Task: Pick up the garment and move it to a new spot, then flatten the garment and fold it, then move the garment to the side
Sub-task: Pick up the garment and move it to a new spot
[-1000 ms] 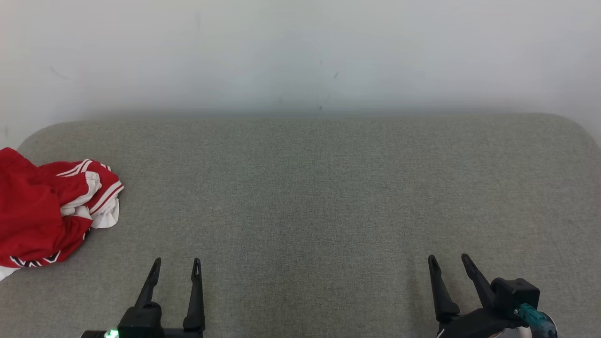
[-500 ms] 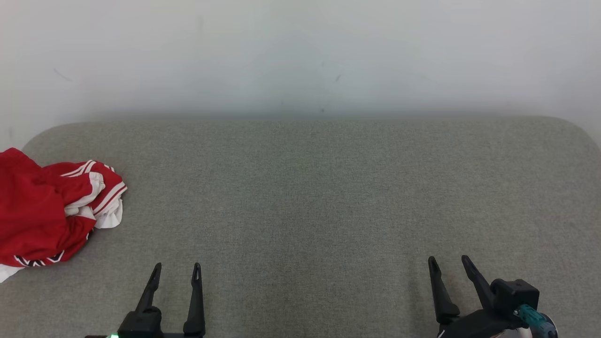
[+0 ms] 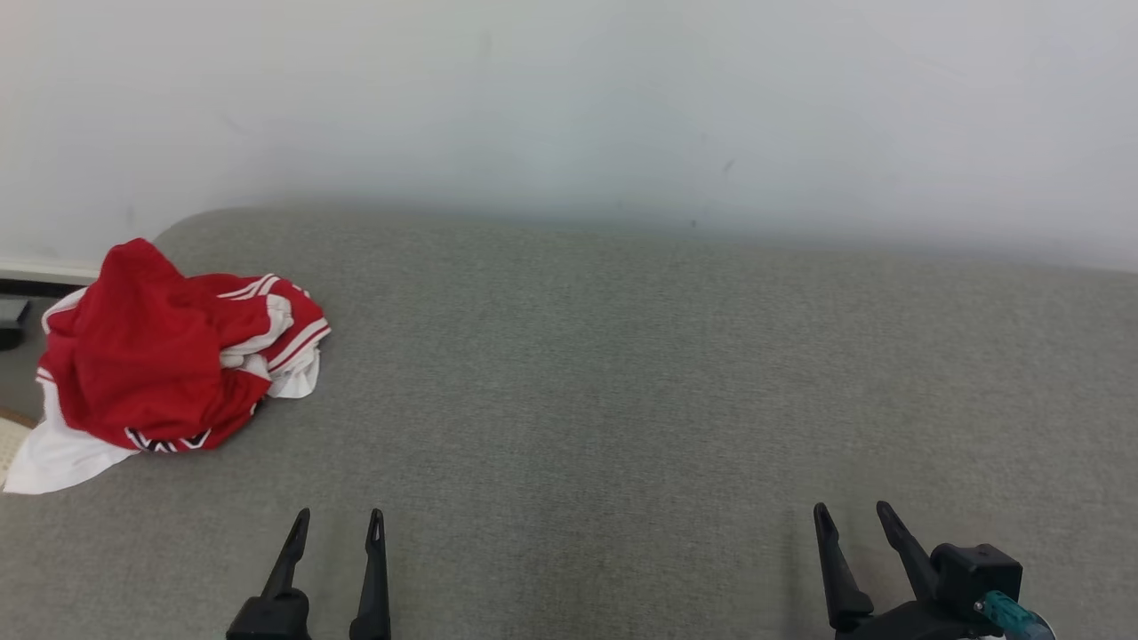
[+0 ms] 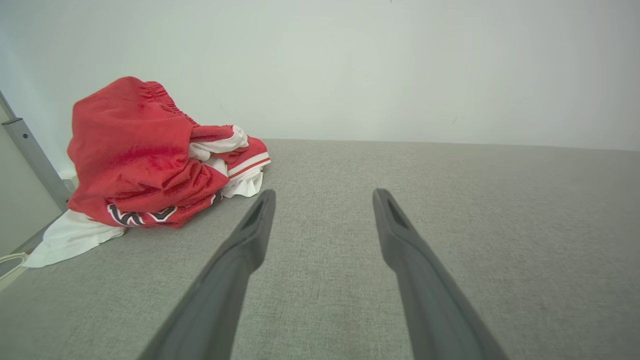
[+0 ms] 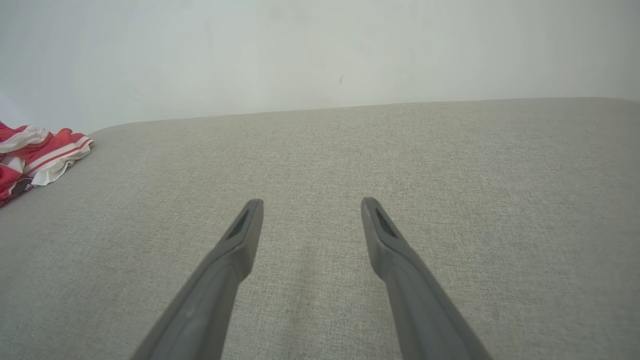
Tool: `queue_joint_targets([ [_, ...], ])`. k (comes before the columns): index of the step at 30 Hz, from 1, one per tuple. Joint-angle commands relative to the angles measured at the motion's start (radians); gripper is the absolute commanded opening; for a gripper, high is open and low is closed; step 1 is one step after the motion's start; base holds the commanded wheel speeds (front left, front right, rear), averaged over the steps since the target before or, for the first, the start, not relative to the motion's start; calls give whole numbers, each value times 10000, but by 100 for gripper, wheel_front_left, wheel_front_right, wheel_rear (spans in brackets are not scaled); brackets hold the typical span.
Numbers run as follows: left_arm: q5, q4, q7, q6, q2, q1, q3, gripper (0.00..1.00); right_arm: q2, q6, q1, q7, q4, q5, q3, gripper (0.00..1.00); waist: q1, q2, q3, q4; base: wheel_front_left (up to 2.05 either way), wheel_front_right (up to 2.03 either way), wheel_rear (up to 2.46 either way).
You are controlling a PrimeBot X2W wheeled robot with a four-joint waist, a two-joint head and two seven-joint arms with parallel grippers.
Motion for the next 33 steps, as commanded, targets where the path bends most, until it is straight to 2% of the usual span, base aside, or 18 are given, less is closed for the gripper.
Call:
queue_joint_targets([
  [1, 46, 5, -40, 18, -7, 200, 35, 100, -19, -21, 132, 17, -28, 26, 32, 100, 1, 0, -95, 696, 0, 0, 0],
  [20, 18, 32, -38, -93, -11, 274, 374, 100, -22, -21, -23, -181, 221, 403, 343, 100, 1, 0, 28, 3591, 0, 0, 0],
  [23, 10, 22, -40, -76, -11, 312, 459, 100, -22, -19, -92, -187, 294, 435, 424, 100, 1, 0, 71, 3817, 0, 0, 0],
  [33, -185, -3, -40, -47, -18, 429, 717, 100, -25, -21, -388, -207, 543, 441, 708, 100, 1, 0, 202, 3896, 0, 0, 0],
])
